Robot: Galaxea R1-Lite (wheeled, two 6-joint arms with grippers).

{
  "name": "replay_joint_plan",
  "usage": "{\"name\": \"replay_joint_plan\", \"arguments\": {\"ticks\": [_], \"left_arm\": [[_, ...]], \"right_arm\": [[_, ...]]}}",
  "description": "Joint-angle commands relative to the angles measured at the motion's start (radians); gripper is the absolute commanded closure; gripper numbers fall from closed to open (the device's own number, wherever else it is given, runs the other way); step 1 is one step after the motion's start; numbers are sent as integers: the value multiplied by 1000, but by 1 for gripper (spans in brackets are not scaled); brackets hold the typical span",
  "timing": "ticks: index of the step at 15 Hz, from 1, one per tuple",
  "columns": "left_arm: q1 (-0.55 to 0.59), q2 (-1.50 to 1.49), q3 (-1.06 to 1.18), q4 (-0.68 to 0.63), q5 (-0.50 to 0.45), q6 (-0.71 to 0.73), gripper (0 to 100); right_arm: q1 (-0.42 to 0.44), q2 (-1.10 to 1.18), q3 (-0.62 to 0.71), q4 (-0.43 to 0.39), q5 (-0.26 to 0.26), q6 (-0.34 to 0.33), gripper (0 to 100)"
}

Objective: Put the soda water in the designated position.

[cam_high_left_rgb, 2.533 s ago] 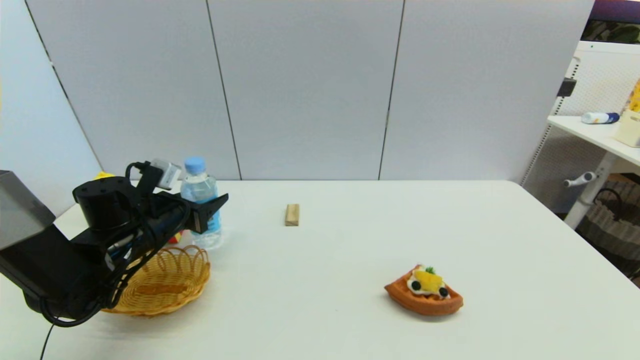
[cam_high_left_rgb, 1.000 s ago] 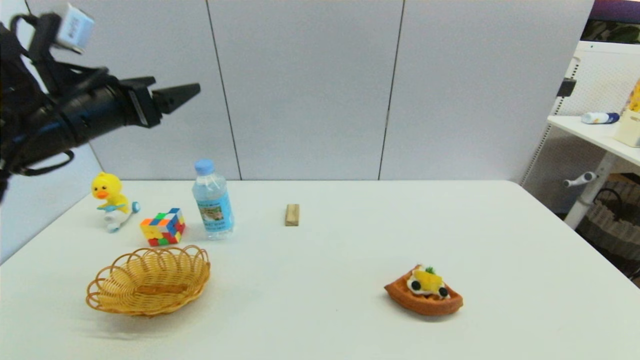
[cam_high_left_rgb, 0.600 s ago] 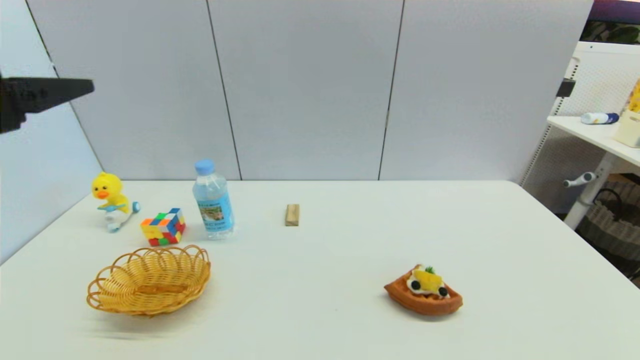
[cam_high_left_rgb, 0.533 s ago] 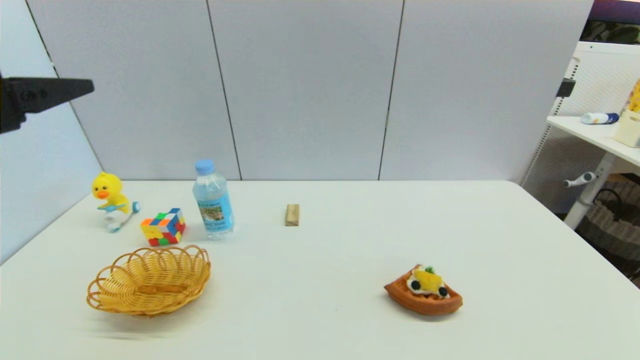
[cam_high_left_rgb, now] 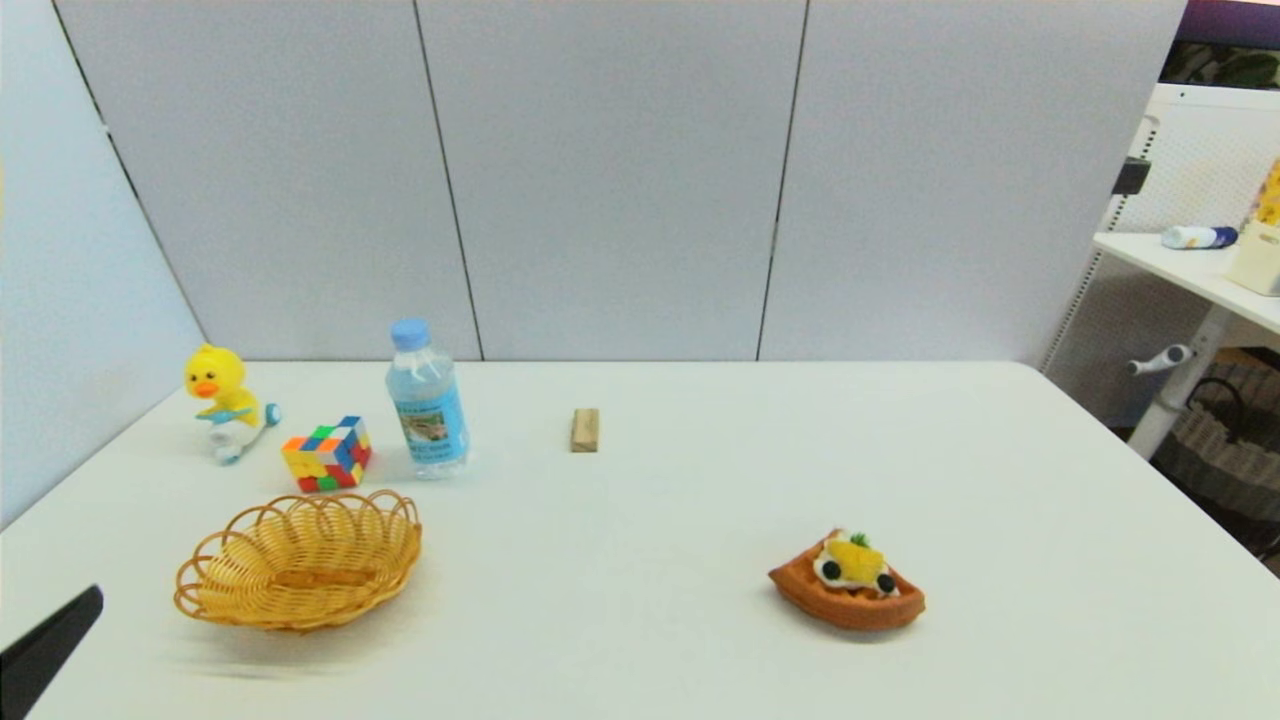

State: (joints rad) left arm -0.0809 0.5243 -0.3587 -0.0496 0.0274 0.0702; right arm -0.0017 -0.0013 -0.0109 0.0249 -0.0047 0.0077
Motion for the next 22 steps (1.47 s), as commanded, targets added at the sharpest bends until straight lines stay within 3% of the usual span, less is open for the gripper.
{"name": "replay_joint_plan", "arguments": {"ticks": [1,5,22], "left_arm": [[81,-418,319,-29,-3,10,0],[79,-523,359,53,-38,45,0],[79,-524,359,56,-27,-38,0]], "right_arm": [[0,1,0,1,0,0,0],[0,1,0,1,0,0,0],[0,1,0,1,0,0,0]]}}
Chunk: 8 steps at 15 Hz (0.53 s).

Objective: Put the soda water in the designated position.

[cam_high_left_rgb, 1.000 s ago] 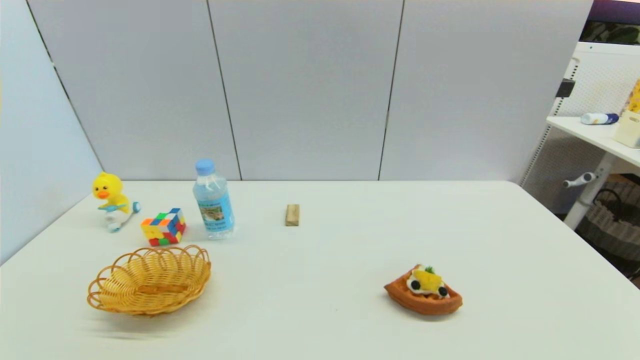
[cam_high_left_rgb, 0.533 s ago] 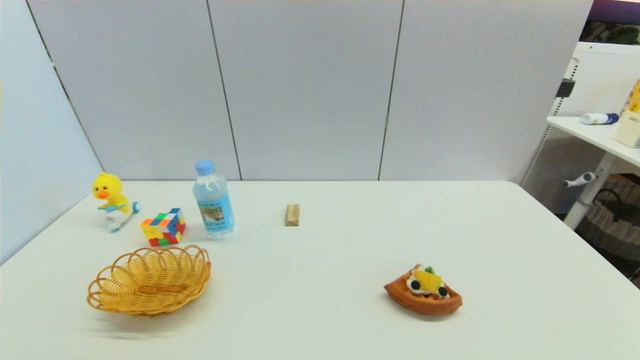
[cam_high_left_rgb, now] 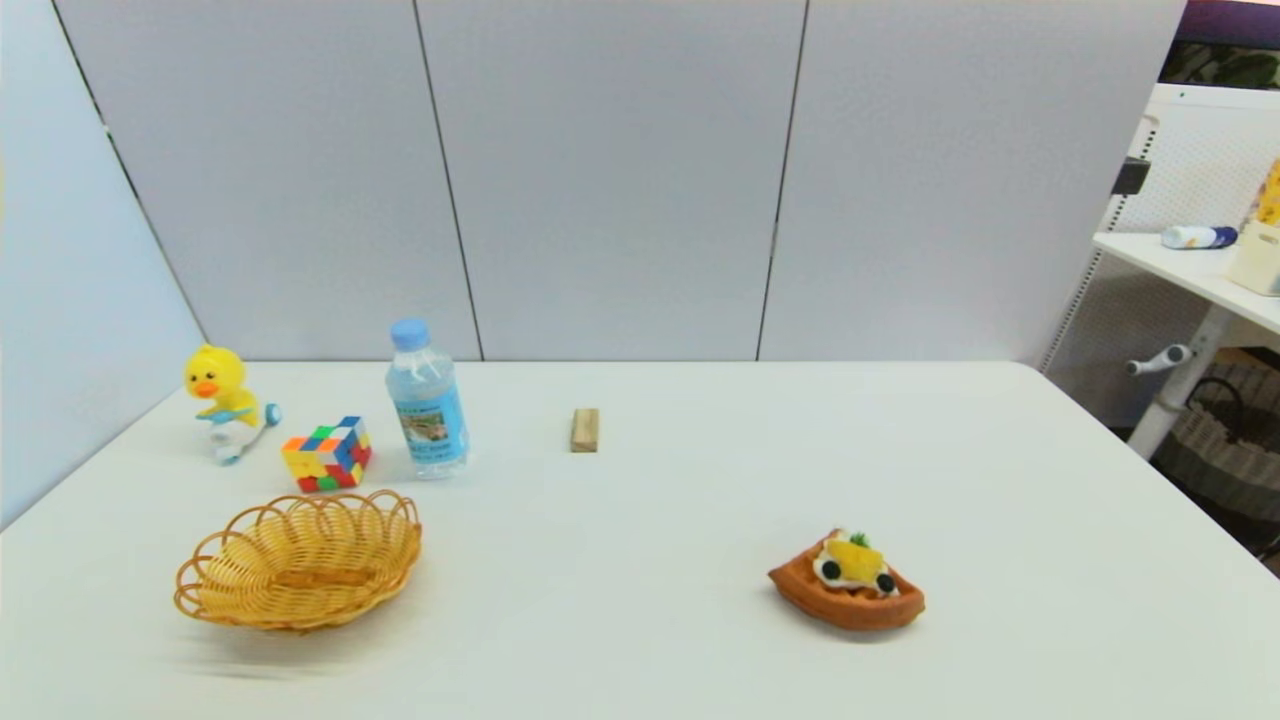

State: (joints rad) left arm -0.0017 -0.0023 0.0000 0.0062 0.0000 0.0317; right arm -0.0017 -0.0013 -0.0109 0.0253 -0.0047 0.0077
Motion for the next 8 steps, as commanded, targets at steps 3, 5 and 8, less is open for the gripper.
{"name": "replay_joint_plan", "arguments": {"ticks": [3,5,8], "left_arm": [[0,4,0,0,0,1,0],[0,2,0,0,0,1,0],[0,2,0,0,0,1,0]], "right_arm": [[0,1,0,1,0,0,0],[0,1,0,-1,0,0,0],[0,1,0,1,0,0,0]]}}
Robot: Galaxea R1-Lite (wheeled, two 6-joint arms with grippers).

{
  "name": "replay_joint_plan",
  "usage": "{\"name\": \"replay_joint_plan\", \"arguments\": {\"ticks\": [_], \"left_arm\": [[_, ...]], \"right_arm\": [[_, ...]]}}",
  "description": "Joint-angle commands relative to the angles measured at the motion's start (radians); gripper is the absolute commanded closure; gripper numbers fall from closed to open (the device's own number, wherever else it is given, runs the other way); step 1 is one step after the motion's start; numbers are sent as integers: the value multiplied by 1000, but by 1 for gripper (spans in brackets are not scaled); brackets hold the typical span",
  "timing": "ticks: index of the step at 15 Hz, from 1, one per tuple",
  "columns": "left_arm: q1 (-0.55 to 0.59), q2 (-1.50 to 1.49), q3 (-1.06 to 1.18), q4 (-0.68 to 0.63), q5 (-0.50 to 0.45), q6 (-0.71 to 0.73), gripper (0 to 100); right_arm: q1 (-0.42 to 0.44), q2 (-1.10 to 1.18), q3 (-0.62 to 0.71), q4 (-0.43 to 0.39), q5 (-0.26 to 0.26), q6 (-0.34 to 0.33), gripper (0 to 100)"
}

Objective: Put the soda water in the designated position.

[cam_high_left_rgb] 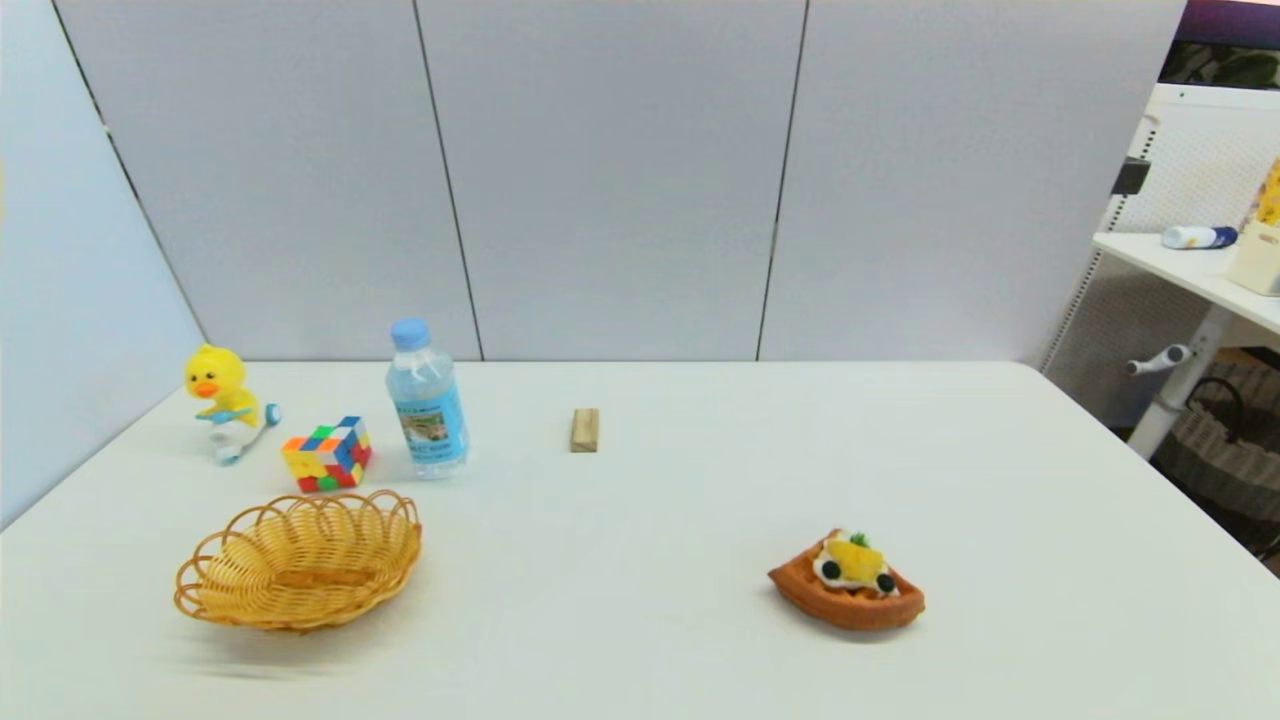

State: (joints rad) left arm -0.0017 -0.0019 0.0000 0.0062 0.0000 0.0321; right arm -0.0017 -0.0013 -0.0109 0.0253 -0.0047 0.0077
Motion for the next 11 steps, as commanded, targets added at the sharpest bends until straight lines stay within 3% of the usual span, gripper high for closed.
{"name": "replay_joint_plan", "arguments": {"ticks": [1,11], "left_arm": [[0,2,0,0,0,0,0],[0,2,0,0,0,0,0]], "right_arm": [[0,1,0,1,0,0,0],[0,1,0,-1,0,0,0]]}}
